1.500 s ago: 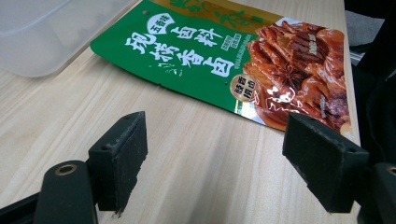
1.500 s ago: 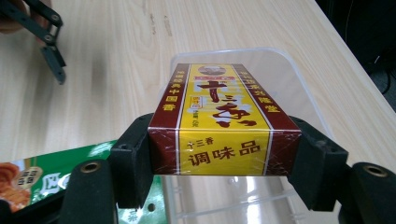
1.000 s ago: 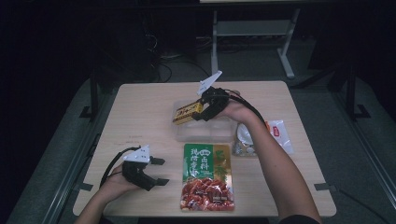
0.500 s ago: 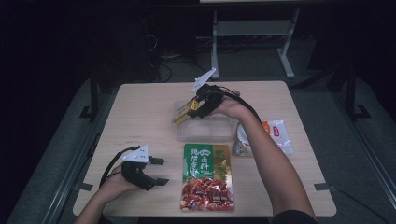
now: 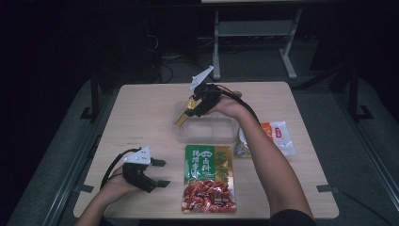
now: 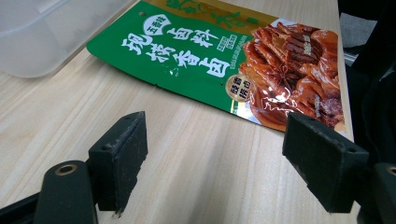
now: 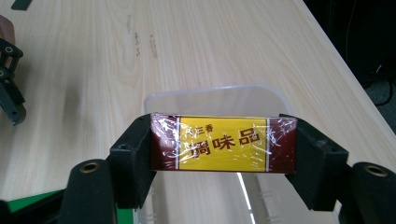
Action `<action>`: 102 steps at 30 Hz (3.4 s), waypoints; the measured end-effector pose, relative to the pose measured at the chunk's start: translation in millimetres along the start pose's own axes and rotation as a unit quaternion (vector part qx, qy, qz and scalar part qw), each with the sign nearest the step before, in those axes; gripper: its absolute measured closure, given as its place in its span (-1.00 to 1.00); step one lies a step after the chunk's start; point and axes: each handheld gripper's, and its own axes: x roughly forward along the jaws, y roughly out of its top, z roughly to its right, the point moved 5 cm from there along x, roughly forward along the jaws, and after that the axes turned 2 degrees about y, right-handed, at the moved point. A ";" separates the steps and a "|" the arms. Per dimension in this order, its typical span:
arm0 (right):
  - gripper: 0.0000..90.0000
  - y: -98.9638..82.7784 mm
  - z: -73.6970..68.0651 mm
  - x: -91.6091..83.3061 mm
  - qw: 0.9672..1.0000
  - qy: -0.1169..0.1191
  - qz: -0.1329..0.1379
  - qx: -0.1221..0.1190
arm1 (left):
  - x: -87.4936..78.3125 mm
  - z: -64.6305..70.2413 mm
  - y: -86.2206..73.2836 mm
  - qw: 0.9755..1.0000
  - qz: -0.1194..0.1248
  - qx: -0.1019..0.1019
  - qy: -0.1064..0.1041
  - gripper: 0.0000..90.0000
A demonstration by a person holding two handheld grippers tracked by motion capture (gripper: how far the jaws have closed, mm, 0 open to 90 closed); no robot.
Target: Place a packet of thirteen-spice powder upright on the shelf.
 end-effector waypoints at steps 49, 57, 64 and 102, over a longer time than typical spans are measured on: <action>-0.31 16.8 1.6 61.3 1.000 0.025 -0.016 0.006 | 4.3 3.5 -0.8 1.000 -0.007 0.002 -0.013 -0.52; -0.44 14.0 1.8 64.2 0.999 0.021 -0.017 0.020 | 5.8 4.5 -1.4 1.000 -0.010 0.002 -0.015 -0.52; -0.54 17.3 3.1 55.9 1.000 0.017 -0.001 0.025 | 5.9 4.2 -1.7 1.000 -0.011 -0.001 -0.014 -0.52; -0.69 -63.7 -57.1 -45.9 0.994 -0.054 0.024 0.088 | 8.1 -3.1 -5.4 0.999 -0.030 -0.014 0.015 -0.52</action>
